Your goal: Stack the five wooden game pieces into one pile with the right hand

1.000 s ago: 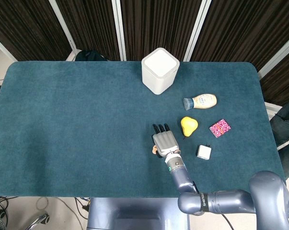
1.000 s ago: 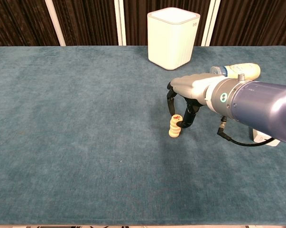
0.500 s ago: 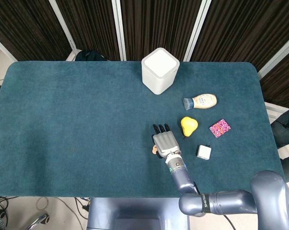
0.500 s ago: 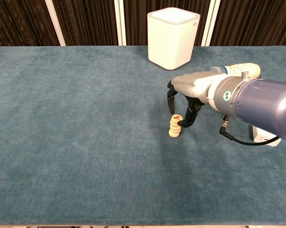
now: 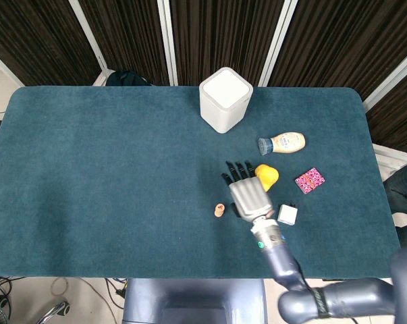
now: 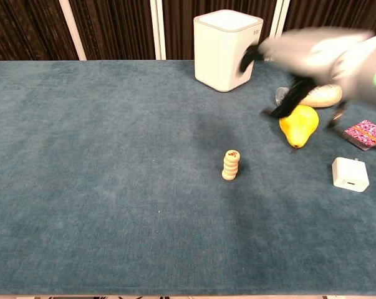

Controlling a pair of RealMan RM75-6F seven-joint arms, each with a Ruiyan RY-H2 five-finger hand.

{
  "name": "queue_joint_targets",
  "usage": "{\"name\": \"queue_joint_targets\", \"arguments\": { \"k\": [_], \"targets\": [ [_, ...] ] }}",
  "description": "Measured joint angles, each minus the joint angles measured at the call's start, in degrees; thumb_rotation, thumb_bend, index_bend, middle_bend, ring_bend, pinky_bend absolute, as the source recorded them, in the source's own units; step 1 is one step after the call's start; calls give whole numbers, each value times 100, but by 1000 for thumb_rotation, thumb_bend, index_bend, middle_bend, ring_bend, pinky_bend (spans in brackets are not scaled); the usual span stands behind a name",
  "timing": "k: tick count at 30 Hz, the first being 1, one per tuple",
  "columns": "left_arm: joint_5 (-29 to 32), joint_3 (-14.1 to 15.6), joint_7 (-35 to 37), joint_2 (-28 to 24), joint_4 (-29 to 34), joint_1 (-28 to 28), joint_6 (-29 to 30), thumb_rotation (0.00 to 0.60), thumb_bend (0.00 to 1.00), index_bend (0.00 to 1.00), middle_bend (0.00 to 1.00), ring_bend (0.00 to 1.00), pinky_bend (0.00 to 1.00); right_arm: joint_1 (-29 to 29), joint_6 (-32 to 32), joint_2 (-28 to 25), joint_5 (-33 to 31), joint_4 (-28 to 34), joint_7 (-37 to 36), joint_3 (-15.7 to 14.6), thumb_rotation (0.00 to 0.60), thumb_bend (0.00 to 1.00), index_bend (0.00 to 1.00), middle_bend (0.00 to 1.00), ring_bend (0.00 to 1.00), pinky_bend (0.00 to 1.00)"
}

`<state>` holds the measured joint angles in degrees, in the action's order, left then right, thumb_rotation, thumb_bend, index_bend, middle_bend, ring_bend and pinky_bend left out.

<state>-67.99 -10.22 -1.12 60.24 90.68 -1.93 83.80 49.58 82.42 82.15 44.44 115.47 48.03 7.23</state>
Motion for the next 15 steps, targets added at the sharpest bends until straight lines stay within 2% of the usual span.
{"name": "queue_joint_targets", "arguments": {
  "k": [3,7,11,15],
  "targets": [
    [-49,11,-2,-4,30,12,49,600,154,52,0,0,97,-525,382,-499,845,252,-652,-357,600,397,191,0,0,0],
    [-105,31,-28,0,65,19,83,600,153,46,0,0,108,-1287,795,-1061,2037,192,-1872,-972,600,397,186,0,0,0],
    [-143,52,-58,21,69,14,92,600,154,41,0,0,110,-2359,1502,-1383,3252,-422,-3076,-1604,600,397,185,0,0,0],
    [-153,66,-59,28,47,-1,56,600,154,39,0,0,110,-3125,2180,-1392,3781,-1250,-3407,-1898,600,397,168,0,0,0]
  ]
}}
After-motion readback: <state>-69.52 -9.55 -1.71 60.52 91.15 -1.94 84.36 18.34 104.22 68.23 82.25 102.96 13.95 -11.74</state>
